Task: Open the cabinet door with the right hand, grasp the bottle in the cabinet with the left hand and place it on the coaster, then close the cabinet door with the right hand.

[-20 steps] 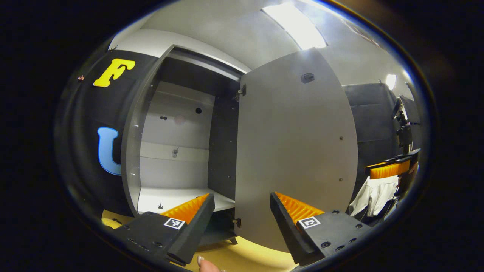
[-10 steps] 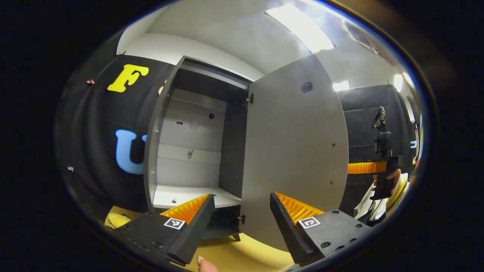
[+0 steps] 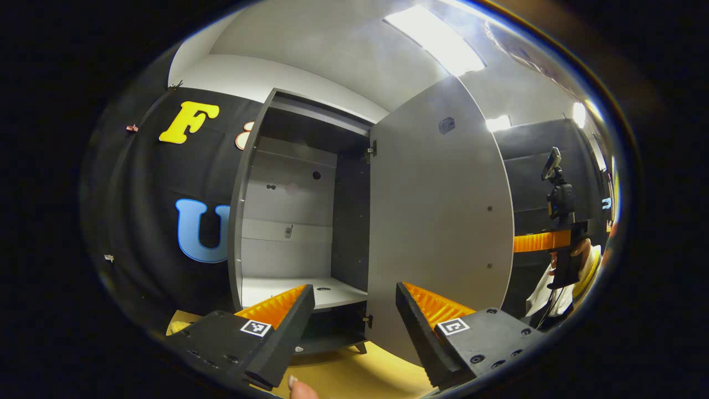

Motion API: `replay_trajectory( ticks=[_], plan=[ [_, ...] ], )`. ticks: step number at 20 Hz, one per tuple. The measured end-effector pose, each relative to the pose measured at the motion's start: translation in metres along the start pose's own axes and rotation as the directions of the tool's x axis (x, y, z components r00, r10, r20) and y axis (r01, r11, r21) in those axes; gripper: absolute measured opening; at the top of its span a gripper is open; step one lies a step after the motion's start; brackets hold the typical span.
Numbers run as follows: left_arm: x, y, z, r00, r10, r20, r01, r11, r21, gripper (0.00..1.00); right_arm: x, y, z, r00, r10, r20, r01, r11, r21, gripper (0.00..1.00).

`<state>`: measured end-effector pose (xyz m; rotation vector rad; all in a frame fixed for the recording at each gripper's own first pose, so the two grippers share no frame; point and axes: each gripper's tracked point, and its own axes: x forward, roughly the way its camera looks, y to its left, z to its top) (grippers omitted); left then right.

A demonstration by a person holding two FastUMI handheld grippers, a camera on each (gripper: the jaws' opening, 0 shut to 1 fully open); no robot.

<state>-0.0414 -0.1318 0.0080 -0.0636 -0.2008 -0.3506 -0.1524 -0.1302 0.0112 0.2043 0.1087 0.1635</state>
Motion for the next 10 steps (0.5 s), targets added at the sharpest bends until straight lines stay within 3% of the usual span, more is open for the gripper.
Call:
replay_trajectory(
  ticks=[3,10],
  plan=[
    [-0.008,0.022,0.002,1.000,-0.012,-0.007,0.012,1.000,-0.020,0.93,0.016,0.030,-0.009,1.000,0.004,-0.011,-0.004,1.000,-0.002,0.87],
    [-0.028,0.099,-0.007,0.997,0.007,-0.076,-0.011,0.999,-0.040,0.93,0.059,0.073,-0.029,0.995,-0.100,-0.001,0.100,0.994,-0.047,0.88]
  ],
)
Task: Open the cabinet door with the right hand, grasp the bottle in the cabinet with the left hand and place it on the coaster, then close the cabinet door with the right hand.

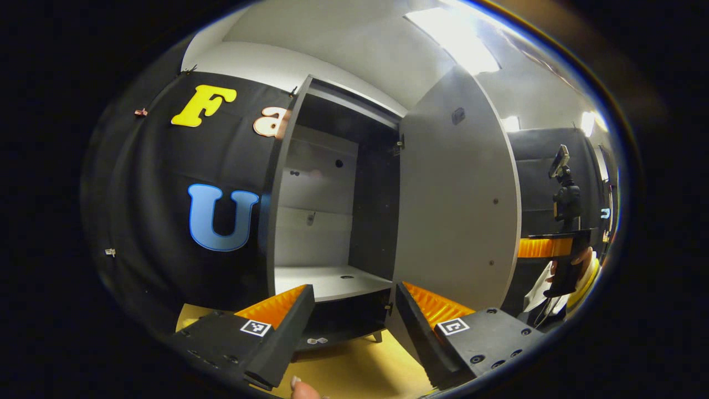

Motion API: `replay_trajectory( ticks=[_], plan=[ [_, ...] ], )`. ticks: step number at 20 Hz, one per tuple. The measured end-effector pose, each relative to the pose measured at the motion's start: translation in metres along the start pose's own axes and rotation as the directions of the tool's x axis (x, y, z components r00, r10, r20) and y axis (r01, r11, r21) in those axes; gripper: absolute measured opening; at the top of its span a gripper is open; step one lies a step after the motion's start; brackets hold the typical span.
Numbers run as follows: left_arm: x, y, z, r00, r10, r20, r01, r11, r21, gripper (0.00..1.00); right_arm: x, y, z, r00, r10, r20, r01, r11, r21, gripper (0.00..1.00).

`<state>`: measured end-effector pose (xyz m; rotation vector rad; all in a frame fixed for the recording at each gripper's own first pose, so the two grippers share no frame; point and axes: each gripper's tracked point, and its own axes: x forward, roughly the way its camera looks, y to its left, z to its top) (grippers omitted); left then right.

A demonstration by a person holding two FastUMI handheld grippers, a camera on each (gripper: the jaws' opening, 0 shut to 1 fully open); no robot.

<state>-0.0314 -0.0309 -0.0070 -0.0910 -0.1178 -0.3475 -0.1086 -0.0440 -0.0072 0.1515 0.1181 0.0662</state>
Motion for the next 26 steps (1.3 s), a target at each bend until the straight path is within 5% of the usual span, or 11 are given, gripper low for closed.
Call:
replay_trajectory(
  ticks=[6,11,16,19,26],
  plan=[
    [-0.010,0.042,-0.001,0.999,-0.027,-0.036,0.029,0.998,0.049,0.93,0.039,0.074,-0.008,0.997,0.064,0.034,-0.066,0.996,0.056,0.88],
    [-0.015,0.057,0.011,1.000,-0.016,-0.021,0.017,0.998,0.058,0.93,0.050,0.087,-0.008,0.996,0.085,0.037,-0.086,0.996,0.034,0.90],
    [-0.017,0.047,0.015,1.000,0.029,0.002,-0.029,0.998,0.059,0.93,0.051,0.044,-0.009,1.000,0.022,0.019,-0.021,0.999,-0.046,0.90],
    [-0.012,0.027,0.020,0.998,0.061,0.012,-0.061,0.997,0.043,0.93,0.056,0.013,-0.005,0.999,-0.035,0.012,0.036,0.997,-0.064,0.99],
    [0.014,-0.011,0.021,0.995,0.097,0.005,-0.097,0.992,0.076,0.93,0.057,-0.012,-0.011,1.000,-0.017,-0.023,0.016,0.999,-0.043,0.99]
  ],
)
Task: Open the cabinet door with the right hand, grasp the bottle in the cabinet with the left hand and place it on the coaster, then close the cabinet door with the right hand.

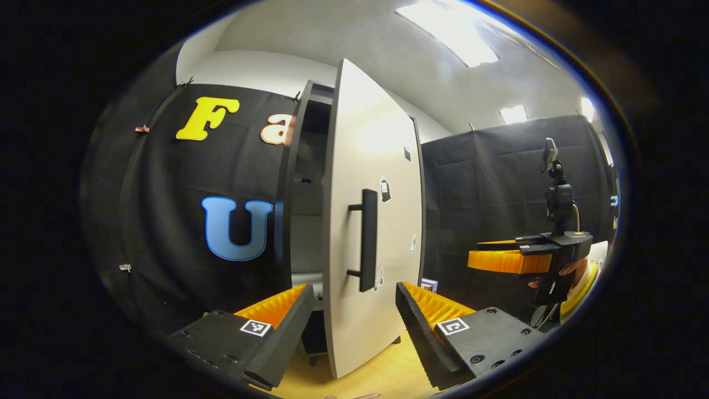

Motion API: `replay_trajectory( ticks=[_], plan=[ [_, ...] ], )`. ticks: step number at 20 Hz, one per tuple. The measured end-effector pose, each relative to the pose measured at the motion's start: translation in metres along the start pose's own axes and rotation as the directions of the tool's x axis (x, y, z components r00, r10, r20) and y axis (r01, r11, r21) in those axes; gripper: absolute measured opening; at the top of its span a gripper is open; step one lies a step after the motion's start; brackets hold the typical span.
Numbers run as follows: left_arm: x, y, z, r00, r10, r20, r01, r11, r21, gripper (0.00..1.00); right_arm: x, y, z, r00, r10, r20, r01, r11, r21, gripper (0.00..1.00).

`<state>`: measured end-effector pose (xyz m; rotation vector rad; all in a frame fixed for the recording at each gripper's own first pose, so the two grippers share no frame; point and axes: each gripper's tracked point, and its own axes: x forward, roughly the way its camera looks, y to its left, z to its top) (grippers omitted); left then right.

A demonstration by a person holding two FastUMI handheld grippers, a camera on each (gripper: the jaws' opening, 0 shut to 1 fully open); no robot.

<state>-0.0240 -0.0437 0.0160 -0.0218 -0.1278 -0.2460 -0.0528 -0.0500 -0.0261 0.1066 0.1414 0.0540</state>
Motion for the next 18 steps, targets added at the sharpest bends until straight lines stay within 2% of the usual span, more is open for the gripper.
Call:
replay_trajectory(
  ticks=[4,7,10,15,18],
  plan=[
    [0.008,-0.023,0.001,1.000,0.004,-0.009,-0.004,0.998,0.058,0.93,0.000,-0.005,0.003,1.000,0.016,0.019,-0.016,1.000,-0.003,0.99],
    [0.016,-0.035,-0.004,1.000,0.018,-0.021,-0.016,0.998,0.062,0.93,-0.001,-0.001,-0.004,0.999,0.049,0.000,-0.049,0.999,-0.018,1.00],
    [0.026,-0.041,-0.005,0.999,0.035,-0.026,-0.034,0.999,0.042,0.93,-0.002,-0.013,-0.002,1.000,0.021,0.008,-0.020,0.999,-0.030,0.97],
    [0.036,-0.059,-0.001,0.999,0.035,-0.018,-0.033,0.995,0.095,0.93,-0.003,-0.020,-0.003,1.000,0.022,0.003,-0.022,0.999,-0.043,0.96],
    [0.041,-0.069,0.001,1.000,0.017,-0.015,-0.015,0.996,0.085,0.93,-0.003,-0.022,-0.002,1.000,0.026,0.009,-0.025,0.998,-0.049,0.97]
  ],
)
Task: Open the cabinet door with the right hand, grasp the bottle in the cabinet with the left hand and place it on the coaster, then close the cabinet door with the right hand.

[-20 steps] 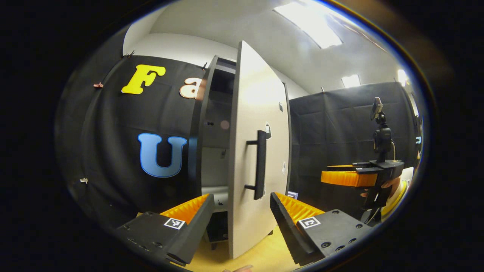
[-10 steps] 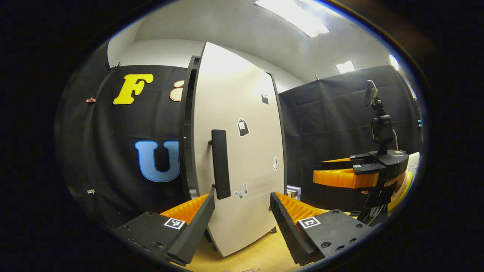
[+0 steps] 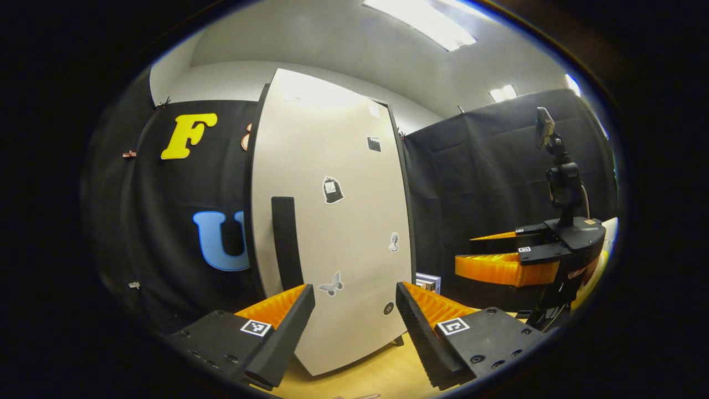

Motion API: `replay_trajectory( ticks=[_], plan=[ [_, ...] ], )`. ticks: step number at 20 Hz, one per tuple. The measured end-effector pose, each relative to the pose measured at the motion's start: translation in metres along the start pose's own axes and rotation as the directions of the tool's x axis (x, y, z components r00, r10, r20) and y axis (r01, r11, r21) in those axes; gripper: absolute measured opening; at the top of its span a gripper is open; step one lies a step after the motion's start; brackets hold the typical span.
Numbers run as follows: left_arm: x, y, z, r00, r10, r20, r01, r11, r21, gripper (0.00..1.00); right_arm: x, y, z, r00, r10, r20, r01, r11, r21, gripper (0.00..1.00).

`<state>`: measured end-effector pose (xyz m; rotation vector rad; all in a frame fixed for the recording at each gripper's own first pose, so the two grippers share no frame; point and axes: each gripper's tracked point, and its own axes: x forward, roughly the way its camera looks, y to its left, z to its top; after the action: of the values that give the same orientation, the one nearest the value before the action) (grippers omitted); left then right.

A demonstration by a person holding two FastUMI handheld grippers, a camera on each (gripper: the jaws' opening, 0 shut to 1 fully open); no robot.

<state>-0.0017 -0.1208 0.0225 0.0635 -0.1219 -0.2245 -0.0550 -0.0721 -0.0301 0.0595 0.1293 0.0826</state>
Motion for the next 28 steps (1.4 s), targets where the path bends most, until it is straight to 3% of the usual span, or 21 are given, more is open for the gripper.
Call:
replay_trajectory(
  ticks=[17,28],
  plan=[
    [0.011,0.013,-0.011,0.998,0.051,-0.039,-0.051,0.999,-0.012,0.93,-0.003,-0.009,0.001,1.000,-0.013,0.019,0.013,0.999,-0.029,0.98],
    [0.014,0.004,-0.007,0.999,0.023,-0.027,-0.023,0.999,-0.022,0.93,-0.007,-0.007,0.004,1.000,-0.016,0.024,0.018,0.998,-0.055,0.98]
  ],
)
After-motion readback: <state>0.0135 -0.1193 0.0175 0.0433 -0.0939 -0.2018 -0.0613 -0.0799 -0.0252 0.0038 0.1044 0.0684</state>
